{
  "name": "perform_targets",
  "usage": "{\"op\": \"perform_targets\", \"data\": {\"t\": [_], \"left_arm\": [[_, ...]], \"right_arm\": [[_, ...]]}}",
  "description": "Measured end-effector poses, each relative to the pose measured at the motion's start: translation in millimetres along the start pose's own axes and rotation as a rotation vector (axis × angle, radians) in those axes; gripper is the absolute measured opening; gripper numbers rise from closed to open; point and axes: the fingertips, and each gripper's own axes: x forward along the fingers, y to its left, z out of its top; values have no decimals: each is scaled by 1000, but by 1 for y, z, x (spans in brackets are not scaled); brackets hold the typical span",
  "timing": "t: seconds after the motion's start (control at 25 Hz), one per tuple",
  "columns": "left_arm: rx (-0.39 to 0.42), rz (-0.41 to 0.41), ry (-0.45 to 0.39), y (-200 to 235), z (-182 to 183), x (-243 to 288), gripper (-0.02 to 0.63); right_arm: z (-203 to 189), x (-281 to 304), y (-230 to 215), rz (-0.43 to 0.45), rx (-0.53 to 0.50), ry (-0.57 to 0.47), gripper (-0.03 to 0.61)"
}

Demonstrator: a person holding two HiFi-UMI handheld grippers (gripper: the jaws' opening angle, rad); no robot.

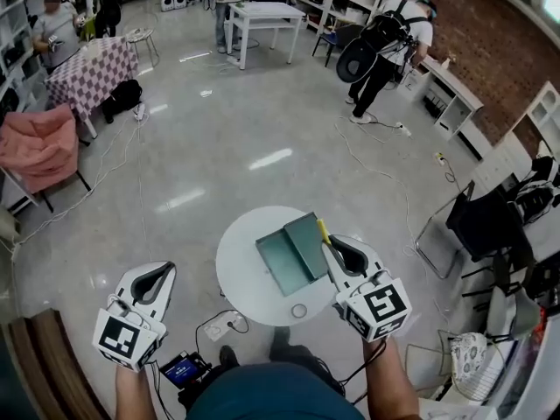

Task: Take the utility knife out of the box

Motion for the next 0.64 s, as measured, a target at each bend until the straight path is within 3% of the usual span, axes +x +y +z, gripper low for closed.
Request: {"op": "perform_targets", "data": {"t": [0.28,0.44,0.64], "left_arm": [[44,-17,9,-27,16,-8,18],[51,-29,10,-16,14,-16,18],[55,-84,-48,-17,11,-19,18]], "right_arm": [[20,-56,14,-35,-24,-49,63],[23,-56,29,-48,-32,-56,63],[22,-57,36,-55,-31,-43,63]]}}
